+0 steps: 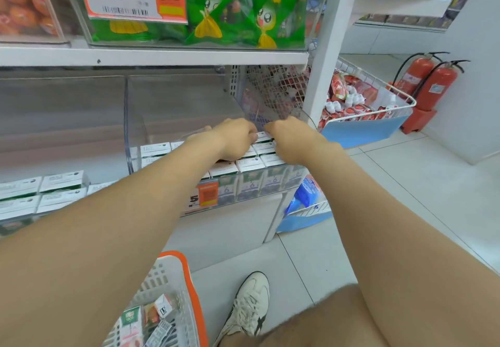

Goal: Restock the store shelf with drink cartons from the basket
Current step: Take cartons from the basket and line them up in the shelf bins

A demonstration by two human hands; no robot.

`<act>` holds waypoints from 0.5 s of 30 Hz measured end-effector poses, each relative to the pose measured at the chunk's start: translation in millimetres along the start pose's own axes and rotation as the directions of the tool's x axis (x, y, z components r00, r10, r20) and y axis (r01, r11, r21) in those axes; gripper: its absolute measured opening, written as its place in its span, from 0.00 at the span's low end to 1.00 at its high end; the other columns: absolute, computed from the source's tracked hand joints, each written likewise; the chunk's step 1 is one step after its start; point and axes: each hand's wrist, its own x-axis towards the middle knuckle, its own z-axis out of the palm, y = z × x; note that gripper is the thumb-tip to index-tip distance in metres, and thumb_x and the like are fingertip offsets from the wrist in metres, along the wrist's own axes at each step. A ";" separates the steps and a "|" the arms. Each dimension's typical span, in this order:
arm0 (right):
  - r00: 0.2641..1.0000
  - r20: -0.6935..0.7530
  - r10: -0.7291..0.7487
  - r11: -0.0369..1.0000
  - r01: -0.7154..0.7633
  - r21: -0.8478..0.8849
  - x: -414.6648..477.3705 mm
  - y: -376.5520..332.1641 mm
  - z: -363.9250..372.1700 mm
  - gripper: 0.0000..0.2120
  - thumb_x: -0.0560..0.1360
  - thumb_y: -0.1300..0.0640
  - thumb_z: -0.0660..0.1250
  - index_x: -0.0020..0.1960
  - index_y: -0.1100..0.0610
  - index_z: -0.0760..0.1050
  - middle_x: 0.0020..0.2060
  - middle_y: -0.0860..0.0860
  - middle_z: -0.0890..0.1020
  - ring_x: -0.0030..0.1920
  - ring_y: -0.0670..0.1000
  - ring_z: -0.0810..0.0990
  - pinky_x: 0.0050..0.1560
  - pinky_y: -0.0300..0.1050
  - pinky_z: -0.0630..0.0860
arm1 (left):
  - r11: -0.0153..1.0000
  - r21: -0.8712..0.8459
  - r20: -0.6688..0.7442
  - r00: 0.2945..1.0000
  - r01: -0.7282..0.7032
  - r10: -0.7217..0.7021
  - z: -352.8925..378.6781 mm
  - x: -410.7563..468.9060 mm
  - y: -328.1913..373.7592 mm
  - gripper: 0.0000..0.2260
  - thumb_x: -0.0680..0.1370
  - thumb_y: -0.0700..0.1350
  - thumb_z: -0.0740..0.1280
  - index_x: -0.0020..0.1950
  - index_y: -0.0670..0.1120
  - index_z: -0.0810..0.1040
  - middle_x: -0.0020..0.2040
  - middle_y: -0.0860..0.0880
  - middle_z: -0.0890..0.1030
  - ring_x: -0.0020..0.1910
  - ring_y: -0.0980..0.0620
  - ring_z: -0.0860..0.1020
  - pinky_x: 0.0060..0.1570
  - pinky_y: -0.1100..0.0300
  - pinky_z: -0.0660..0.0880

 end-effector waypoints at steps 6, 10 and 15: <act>0.996 -0.059 0.070 0.988 -0.061 0.140 -14.7 -22.3 -7.5 0.10 0.74 0.67 0.60 0.56 0.61 0.70 0.47 0.59 0.74 0.52 0.64 0.76 0.44 0.52 0.68 | 0.983 0.176 -0.181 0.980 -0.049 0.081 -2.1 -28.7 1.3 0.13 0.86 0.45 0.56 0.67 0.52 0.76 0.64 0.48 0.80 0.68 0.40 0.74 0.64 0.38 0.65; 0.941 -0.327 0.087 0.968 -0.003 0.249 -43.4 -65.6 -29.6 0.14 0.75 0.62 0.62 0.61 0.60 0.74 0.49 0.58 0.80 0.51 0.63 0.78 0.45 0.53 0.75 | 0.987 0.014 -0.518 0.843 -0.160 0.144 -4.3 -77.9 -8.0 0.16 0.82 0.37 0.61 0.68 0.48 0.77 0.63 0.44 0.79 0.62 0.40 0.78 0.60 0.43 0.76; 0.982 -0.174 -0.077 0.922 0.137 0.361 -102.2 -153.9 -46.5 0.05 0.74 0.55 0.62 0.42 0.53 0.75 0.38 0.55 0.80 0.41 0.60 0.77 0.42 0.52 0.79 | 0.933 -0.073 -0.727 0.659 -0.352 0.192 1.1 -171.5 -29.9 0.12 0.81 0.34 0.63 0.59 0.46 0.80 0.54 0.49 0.80 0.50 0.49 0.78 0.52 0.54 0.75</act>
